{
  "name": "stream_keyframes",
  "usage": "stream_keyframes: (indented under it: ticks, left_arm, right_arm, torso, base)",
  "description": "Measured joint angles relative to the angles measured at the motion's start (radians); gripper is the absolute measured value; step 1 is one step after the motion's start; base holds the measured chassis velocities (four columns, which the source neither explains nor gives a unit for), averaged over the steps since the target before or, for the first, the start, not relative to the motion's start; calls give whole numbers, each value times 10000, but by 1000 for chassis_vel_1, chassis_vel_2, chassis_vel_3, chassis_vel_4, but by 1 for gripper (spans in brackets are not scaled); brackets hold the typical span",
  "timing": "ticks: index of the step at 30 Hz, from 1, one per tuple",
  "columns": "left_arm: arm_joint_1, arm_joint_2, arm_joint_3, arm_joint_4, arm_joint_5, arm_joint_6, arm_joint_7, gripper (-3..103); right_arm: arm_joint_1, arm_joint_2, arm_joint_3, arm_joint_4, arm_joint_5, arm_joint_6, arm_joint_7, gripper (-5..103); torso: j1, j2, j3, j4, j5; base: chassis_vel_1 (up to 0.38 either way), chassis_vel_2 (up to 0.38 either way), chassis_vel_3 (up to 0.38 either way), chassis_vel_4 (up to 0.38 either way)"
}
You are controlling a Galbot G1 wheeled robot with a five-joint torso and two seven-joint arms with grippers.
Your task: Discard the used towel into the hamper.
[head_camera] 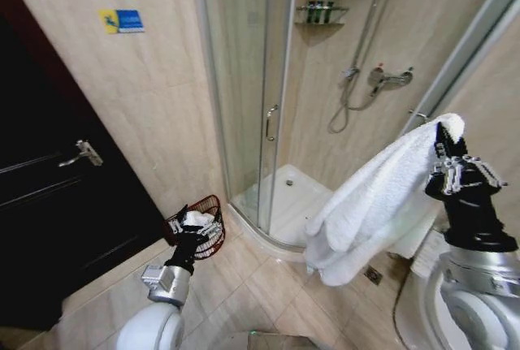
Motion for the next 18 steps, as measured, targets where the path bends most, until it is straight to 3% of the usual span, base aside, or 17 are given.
stream_keyframes:
  ticks: [18]
  left_arm:
    - [0,0,0,0,0,0,0,100]
  right_arm:
    - [-49,36,2,0,23,285,-159,2]
  torso:
    - [1,1,0,0,3]
  base:
    - [126,120,132,121]
